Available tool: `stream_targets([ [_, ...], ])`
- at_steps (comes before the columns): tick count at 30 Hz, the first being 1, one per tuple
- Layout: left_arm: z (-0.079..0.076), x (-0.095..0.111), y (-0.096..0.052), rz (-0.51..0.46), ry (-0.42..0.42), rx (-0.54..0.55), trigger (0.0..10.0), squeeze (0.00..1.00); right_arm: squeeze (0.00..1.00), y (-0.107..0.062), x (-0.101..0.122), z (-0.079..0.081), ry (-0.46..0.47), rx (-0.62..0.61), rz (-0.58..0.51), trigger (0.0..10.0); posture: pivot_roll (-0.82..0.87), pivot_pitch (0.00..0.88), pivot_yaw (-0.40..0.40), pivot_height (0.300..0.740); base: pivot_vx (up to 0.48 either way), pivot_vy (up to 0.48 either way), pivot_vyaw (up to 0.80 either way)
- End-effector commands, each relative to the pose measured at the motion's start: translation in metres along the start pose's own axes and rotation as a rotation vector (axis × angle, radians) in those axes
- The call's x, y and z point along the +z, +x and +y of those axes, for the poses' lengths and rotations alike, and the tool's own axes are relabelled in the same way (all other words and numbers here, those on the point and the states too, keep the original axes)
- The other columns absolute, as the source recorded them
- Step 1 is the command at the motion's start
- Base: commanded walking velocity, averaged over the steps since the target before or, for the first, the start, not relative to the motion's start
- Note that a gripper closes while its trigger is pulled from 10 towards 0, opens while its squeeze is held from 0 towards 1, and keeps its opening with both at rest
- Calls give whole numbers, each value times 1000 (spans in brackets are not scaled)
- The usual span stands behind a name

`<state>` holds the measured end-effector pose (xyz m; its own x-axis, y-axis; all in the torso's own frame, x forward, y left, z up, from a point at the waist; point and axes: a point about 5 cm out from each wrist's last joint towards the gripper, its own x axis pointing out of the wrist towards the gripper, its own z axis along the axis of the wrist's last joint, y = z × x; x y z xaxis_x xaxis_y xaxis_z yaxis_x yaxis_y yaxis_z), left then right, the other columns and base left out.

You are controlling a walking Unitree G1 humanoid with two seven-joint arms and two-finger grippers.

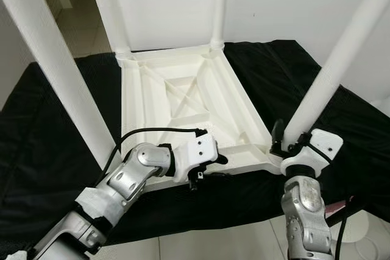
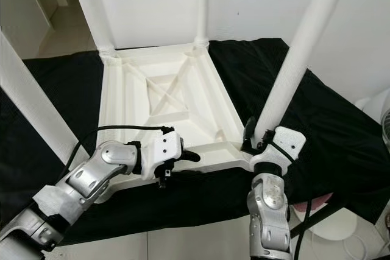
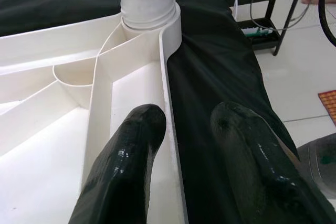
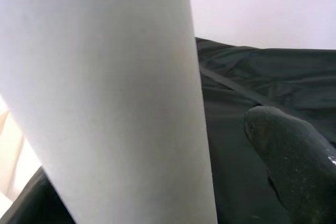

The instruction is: Building children table

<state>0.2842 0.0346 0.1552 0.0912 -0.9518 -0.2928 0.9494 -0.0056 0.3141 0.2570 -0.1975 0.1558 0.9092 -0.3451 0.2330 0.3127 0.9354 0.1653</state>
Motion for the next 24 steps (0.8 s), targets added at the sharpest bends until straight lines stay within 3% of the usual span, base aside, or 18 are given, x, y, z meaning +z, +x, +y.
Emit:
stream_targets([
  [1, 1, -2, -4, 26, 20, -74, 10000, 0, 0, -7, -9, -30, -38, -153, 47, 10000, -145, 51, 91, 740, 0, 0, 0],
  [7, 0, -3, -5, 24, 22, -73, 10000, 0, 0, -10, -13, -21, -33, -105, 66, 10000, -126, 53, 81, 740, 0, 0, 0],
  [15, -3, -6, -13, -5, -36, -3, 10000, 0, 0, -9, -26, 18, -9, 235, 169, 10000, -63, 61, 29, 740, 0, 0, 0],
  [24, -12, -2, -20, -46, -90, 112, 10000, 0, 0, -5, -31, 10, -38, 271, 192, 10000, 5, 86, -43, 740, 0, 0, 0],
])
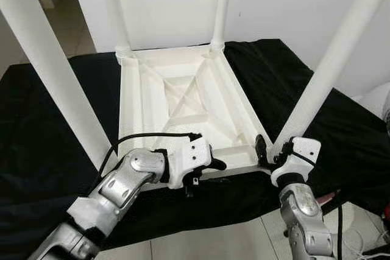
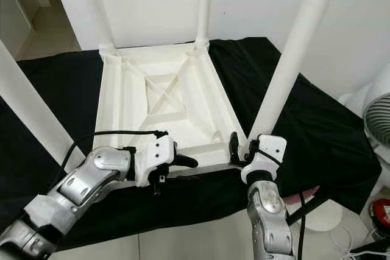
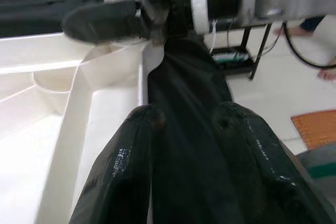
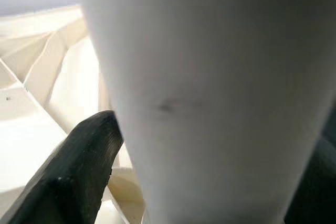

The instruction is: Building children table

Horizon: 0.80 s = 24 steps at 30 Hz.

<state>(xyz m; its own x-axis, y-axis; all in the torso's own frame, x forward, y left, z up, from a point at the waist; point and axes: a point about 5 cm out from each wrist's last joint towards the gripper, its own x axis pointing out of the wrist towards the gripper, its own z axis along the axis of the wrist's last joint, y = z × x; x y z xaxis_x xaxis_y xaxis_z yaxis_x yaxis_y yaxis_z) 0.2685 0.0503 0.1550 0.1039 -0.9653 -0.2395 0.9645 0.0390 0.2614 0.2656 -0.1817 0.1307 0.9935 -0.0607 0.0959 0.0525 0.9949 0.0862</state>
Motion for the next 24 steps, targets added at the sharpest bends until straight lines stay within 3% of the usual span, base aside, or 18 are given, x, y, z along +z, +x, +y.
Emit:
stream_targets([
  [1, 1, -2, -5, 1, -28, 116, 10000, 0, 0, -4, -6, -2, -5, 5, 21, 10000, 13, 95, -49, 740, 0, 0, 0],
  [5, -1, -2, -6, -1, -38, 173, 10000, 0, 0, -4, -6, 1, 3, 49, 19, 10000, 21, 105, -57, 740, 0, 0, 0],
  [12, 4, 0, -9, -25, -50, 248, 10000, 0, 0, 14, 8, 3, 9, 159, -34, 10000, 32, 103, -62, 740, 0, 0, 0],
  [14, 17, -4, -18, 1, -20, 278, 10000, 0, 0, 32, 17, -4, -16, 194, -63, 10000, 42, 102, -67, 740, 0, 0, 0],
  [15, 17, -4, -18, 1, -20, 278, 10000, 0, 0, 32, 17, -4, -16, 194, -63, 10000, 42, 102, -67, 740, 0, 0, 0],
  [17, 34, -5, -28, 31, 13, 316, 10000, 0, 0, 49, 24, -6, -45, 235, -89, 10000, 41, 101, -66, 740, 0, 0, 0],
  [24, 49, -1, -37, 25, 24, 393, 10000, 0, 0, 60, 29, -3, -68, 258, -112, 10000, 41, 102, -68, 740, 0, 0, 0],
])
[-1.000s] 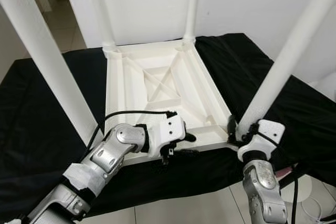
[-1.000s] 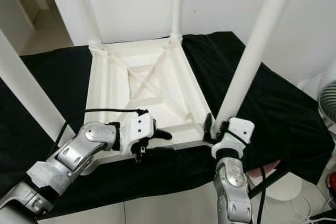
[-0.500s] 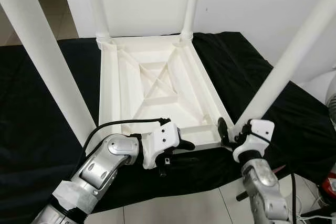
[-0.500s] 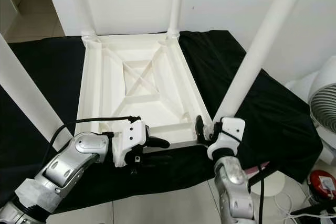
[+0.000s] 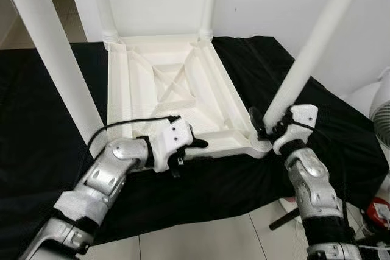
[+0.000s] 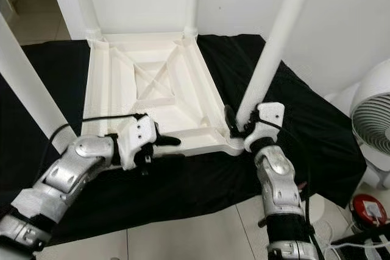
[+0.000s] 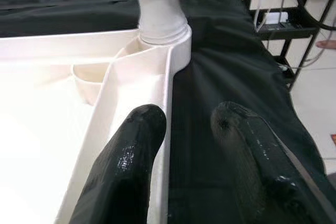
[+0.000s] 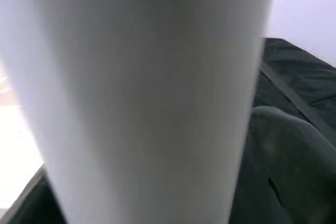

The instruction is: Building children table

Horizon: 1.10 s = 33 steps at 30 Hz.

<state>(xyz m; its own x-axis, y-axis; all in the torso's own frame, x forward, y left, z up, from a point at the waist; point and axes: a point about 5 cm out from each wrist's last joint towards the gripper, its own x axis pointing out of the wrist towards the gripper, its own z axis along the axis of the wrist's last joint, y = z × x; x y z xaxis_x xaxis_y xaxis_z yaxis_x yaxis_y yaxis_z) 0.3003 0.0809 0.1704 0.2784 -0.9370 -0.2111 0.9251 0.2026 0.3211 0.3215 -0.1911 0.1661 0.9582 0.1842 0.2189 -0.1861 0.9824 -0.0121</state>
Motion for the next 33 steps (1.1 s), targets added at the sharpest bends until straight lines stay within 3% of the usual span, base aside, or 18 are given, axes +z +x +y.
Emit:
stream_targets([
  [1, 13, 1, -7, -15, -15, 246, 10000, 0, 0, -4, -1, 4, 12, 6, -7, 10000, 41, 107, -68, 740, 0, 0, 0],
  [9, -4, 5, -12, -73, -85, 287, 10000, 0, 0, -29, -1, 20, 74, -9, -52, 10000, 42, 119, -70, 740, 0, 0, 0],
  [12, -22, 2, -22, -100, -130, 322, 10000, 0, 0, -52, -5, 31, 6, -145, -65, 10000, 38, 120, -62, 740, 0, 0, 0],
  [19, -30, 0, -27, -142, -160, 347, 10000, 0, 0, -63, -10, 30, -49, -185, -62, 10000, 46, 116, -65, 740, 0, 0, 0],
  [22, -51, -1, -42, -208, -206, 358, 10000, 0, 0, -81, -21, 31, -83, -178, -13, 10000, 52, 112, -65, 740, 0, 0, 0],
  [25, -56, -2, -48, -211, -223, 358, 10000, 0, 0, -86, -24, 32, -78, -161, 5, 10000, 54, 113, -64, 740, 0, 0, 0],
  [27, -62, -2, -66, -217, -213, 369, 10000, 0, 0, -90, -28, 37, -77, -98, 29, 10000, 64, 117, -64, 740, 0, 0, 0],
  [29, -63, 1, -74, -225, -202, 395, 10000, 0, 0, -91, -30, 40, -68, -73, 43, 10000, 69, 117, -66, 740, 0, 0, 0],
  [31, -63, 1, -74, -225, -202, 395, 10000, 0, 0, -91, -30, 40, -68, -73, 43, 10000, 69, 117, -66, 740, 0, 0, 0],
  [33, -64, 3, -94, -283, -243, 442, 10000, 0, 0, -87, -35, 51, -51, 9, 62, 10000, 80, 121, -70, 740, 0, 0, 0],
])
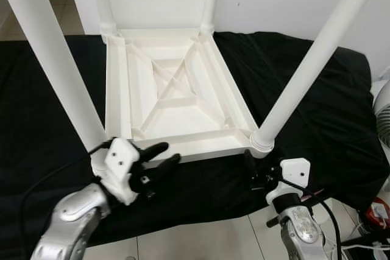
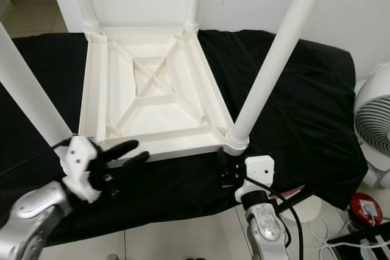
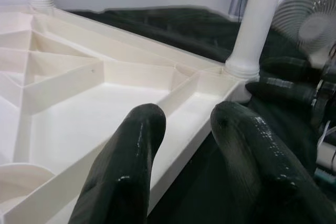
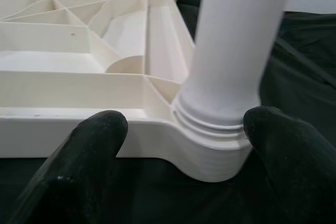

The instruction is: Building children table

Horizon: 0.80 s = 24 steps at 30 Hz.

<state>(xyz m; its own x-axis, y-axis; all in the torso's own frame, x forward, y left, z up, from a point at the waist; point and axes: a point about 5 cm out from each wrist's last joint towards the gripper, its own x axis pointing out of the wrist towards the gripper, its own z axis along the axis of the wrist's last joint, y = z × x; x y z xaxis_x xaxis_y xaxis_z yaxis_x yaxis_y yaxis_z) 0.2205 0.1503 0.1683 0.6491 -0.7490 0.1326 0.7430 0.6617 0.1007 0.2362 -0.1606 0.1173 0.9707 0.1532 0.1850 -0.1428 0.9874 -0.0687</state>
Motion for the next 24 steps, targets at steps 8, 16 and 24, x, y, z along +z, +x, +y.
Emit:
stream_targets([
  [8, 13, 8, -57, 20, 27, -42, 10000, 0, 0, 11, -8, 10, -10, 126, 31, 10000, 102, 116, -86, 740, 0, 0, 0],
  [16, 27, 18, -106, 177, -5, -44, 10000, 0, 0, 22, -11, 0, -37, 153, 39, 10000, 123, 104, -94, 740, 0, 0, 0],
  [24, 70, 17, -128, 327, 150, 171, 10000, 0, 0, 31, -12, 7, -17, 190, 28, 10000, 132, 76, -99, 740, 0, 0, 0],
])
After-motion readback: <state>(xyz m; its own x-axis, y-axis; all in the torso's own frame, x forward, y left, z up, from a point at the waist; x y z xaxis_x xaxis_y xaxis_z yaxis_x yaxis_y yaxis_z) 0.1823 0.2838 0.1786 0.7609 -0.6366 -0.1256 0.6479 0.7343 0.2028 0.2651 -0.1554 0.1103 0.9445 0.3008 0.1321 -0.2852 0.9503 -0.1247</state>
